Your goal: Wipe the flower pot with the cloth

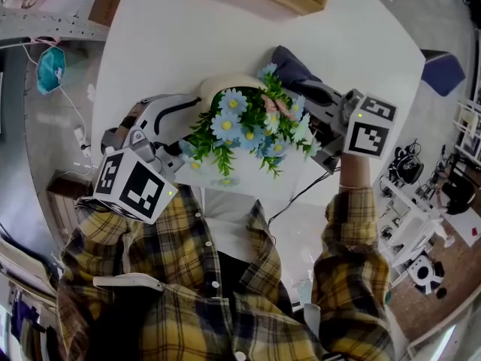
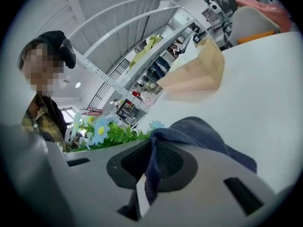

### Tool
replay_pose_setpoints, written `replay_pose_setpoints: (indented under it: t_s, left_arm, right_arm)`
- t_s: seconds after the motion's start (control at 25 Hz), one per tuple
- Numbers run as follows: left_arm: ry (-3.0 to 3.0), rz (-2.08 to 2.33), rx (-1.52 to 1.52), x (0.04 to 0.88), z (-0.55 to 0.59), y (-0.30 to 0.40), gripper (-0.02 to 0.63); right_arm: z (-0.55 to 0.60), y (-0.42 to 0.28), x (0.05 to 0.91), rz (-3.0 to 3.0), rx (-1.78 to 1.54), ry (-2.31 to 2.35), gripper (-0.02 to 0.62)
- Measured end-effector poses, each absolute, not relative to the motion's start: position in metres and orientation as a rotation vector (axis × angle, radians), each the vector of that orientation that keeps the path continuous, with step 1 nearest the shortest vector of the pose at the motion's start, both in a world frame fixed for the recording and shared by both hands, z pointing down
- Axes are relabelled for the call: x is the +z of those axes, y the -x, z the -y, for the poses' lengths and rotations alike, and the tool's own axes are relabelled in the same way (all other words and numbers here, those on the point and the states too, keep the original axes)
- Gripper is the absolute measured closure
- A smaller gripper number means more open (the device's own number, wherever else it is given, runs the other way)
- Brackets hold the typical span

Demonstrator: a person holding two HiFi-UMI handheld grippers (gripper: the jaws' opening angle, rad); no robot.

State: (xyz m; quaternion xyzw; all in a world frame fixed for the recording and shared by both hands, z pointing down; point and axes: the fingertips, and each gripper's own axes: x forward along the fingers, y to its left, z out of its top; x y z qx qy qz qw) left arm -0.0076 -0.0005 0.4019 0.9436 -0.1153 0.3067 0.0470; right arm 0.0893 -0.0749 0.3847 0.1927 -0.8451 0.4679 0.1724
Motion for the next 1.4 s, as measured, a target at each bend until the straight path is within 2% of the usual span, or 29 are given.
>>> replay_pose_setpoints:
  t_s: [0.8,1.4]
  left_arm:
    - [-2.833,0.419,0.965,0.403,-0.001,0.006,0.354]
    - [-2.793,0.484,0.94,0.401,-0.001,0.007,0.353]
  right_arm:
    - [0.093,-0.051,0.383,2.237,1.411,0.174,0.574]
    - [0.093,-0.01,0.382,2.095,1.395,0.435,0.574]
